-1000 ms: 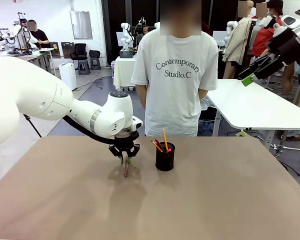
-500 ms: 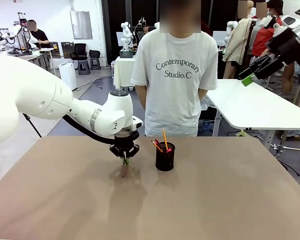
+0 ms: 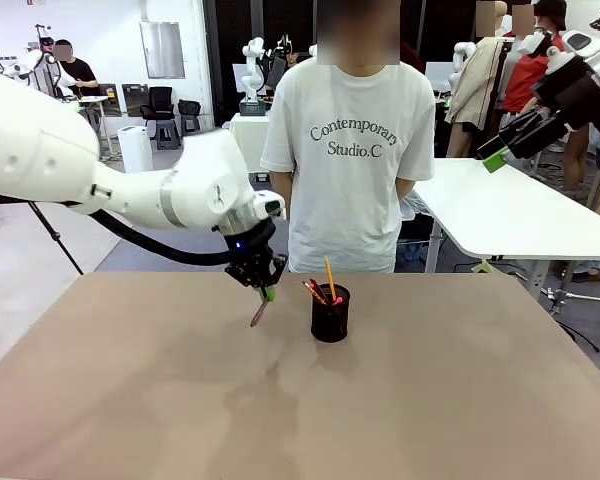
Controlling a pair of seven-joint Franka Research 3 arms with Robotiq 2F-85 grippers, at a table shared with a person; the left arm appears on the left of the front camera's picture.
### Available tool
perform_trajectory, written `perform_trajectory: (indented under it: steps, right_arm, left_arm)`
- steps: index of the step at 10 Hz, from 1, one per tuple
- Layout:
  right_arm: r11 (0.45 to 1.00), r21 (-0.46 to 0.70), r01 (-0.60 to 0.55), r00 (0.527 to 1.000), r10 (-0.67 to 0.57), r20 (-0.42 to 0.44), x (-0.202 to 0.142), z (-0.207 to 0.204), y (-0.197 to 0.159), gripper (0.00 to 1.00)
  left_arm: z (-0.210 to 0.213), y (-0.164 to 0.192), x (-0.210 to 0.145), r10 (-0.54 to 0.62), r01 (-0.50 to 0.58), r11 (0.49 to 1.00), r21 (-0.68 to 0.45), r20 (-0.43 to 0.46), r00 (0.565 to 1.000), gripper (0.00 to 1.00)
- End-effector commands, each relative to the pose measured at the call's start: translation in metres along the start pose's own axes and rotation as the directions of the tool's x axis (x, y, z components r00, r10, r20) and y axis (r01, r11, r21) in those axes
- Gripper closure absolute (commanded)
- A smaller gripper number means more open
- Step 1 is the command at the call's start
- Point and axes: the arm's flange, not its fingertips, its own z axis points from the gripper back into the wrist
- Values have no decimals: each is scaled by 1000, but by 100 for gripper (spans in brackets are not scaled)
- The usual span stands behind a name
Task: Place the pens into the pen holder.
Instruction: Pick up a writing instrument from the table and place it into the Pen holder.
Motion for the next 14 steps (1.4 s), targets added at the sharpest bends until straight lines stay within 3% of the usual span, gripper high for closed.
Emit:
perform_trajectory:
  steps: [1,2,4,5,7,10,11,12,14]
  right_arm:
    - [1000,1,-1,1000,1,1,0,1,2,0]
    - [1000,1,-1,1000,1,1,0,1,2,0]
    - [1000,1,-1,1000,1,1,0,1,2,0]
    - [1000,1,-1,1000,1,1,0,1,2,0]
    - [1000,1,-1,1000,1,1,0,1,2,0]
    - [1000,1,-1,1000,1,1,0,1,2,0]
    - [1000,1,-1,1000,1,1,0,1,2,0]
    - [1000,1,-1,1000,1,1,0,1,2,0]
    - [1000,1,-1,1000,1,1,0,1,2,0]
  left_arm:
    - [30,18,-21,-119,121,964,-236,23,993,100]
    - [45,23,-23,-191,221,916,-335,120,974,100]
    - [65,23,-29,-295,424,798,-429,336,894,100]
    - [73,23,-34,-333,516,738,-435,431,839,100]
    - [81,29,-41,-379,706,566,-425,627,681,100]
    - [86,33,-49,-300,783,487,-387,768,566,100]
    - [87,32,-45,-250,745,514,-425,756,605,100]
    - [93,23,-29,-315,762,536,-364,751,581,100]
    - [93,23,-29,-315,762,536,-364,751,581,100]
